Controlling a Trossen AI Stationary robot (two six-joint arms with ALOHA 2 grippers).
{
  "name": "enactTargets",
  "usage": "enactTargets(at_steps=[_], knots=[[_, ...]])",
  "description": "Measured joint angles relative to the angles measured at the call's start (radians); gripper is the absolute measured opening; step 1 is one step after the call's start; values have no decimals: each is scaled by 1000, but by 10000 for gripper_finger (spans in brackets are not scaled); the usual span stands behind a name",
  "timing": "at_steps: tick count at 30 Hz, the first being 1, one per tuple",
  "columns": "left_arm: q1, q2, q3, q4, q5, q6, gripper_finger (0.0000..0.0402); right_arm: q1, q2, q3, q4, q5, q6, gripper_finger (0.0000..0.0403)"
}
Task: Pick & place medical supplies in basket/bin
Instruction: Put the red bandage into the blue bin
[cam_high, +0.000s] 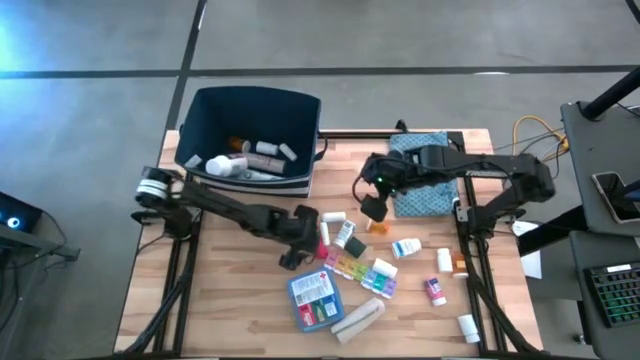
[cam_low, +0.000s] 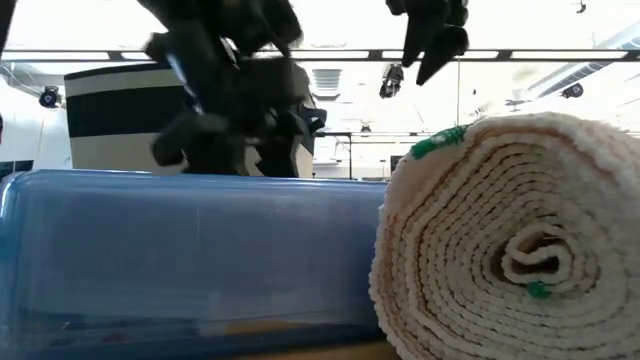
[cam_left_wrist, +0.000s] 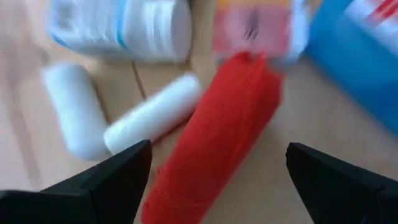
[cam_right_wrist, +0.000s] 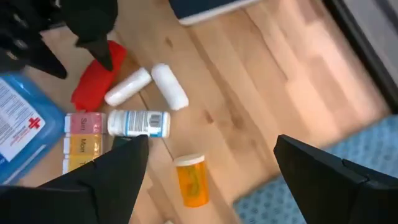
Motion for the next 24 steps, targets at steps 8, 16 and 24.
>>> enactTargets(at_steps=[8, 16, 24], knots=[[42, 178, 195, -302, 84, 36, 219, 53, -71, -152, 83, 12, 116, 331], [40, 48, 375, -541, 75, -67, 35, 60, -92, -192, 197, 103, 24, 329], [96, -255, 598, -546, -72, -156, 54, 60, -131, -169, 212, 148, -220, 329]])
